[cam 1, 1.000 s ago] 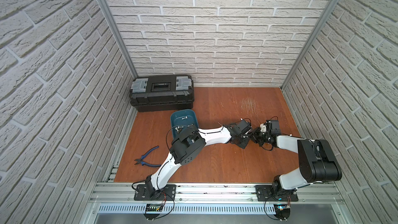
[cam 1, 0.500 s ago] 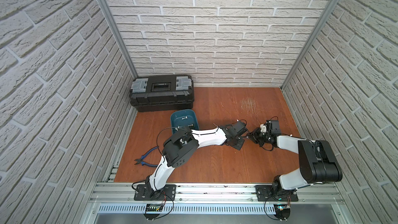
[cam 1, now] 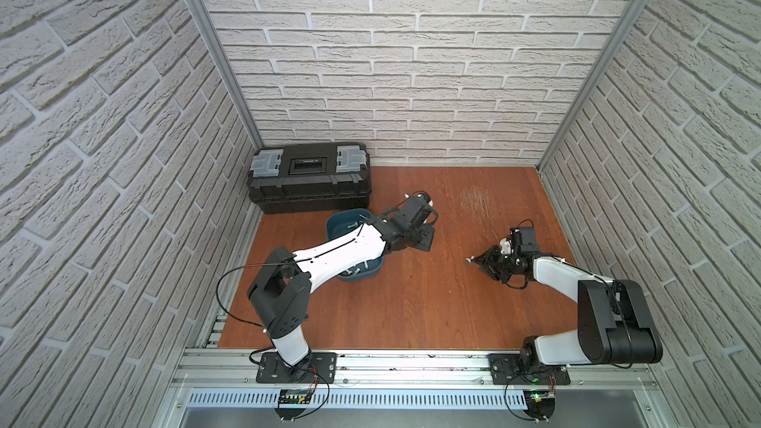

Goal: Put the chess pieces into the storage box
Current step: Place the chess piece in the storage box.

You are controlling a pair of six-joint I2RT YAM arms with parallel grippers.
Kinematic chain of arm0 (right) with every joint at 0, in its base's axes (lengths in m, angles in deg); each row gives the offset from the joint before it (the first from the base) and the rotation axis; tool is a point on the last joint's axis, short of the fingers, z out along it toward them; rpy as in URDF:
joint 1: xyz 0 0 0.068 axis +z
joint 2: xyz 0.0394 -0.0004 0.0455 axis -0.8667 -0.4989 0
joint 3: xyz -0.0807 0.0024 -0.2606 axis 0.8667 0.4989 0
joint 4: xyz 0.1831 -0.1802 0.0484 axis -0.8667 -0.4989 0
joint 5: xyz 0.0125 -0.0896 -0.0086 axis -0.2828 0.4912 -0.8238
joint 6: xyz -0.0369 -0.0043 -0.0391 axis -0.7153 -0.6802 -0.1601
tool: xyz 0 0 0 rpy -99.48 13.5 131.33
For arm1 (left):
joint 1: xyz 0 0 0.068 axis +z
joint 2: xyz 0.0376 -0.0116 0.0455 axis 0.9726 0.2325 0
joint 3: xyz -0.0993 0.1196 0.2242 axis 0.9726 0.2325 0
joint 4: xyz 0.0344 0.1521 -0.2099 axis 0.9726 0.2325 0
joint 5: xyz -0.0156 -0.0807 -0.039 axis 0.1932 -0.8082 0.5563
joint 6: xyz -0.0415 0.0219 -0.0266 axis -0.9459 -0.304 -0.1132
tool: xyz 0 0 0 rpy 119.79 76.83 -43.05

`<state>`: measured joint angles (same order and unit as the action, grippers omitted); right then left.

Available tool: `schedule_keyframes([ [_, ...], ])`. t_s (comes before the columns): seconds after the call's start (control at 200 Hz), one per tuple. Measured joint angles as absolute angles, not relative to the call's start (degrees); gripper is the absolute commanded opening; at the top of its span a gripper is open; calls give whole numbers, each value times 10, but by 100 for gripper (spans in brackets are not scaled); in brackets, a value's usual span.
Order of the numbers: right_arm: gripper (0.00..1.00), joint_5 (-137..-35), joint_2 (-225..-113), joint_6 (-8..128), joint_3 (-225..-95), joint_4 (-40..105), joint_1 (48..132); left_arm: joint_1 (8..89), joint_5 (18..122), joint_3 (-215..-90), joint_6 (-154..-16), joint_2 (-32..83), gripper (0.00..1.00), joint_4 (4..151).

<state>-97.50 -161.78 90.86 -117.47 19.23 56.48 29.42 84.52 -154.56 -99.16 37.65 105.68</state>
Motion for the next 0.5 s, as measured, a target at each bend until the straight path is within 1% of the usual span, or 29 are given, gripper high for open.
schedule_keyframes([
  [0.24, 37, -935, -1576, 851, -1233, 115, 565, 417, 878, -1460, -992, 303, 16, 1135],
  [0.355, 38, -906, -1550, 815, -1252, 79, 565, 468, 883, -1423, -992, 300, 17, 1150],
  [0.5, 40, -868, -1529, 780, -1262, 39, 565, 501, 881, -1403, -988, 313, 19, 1158],
])
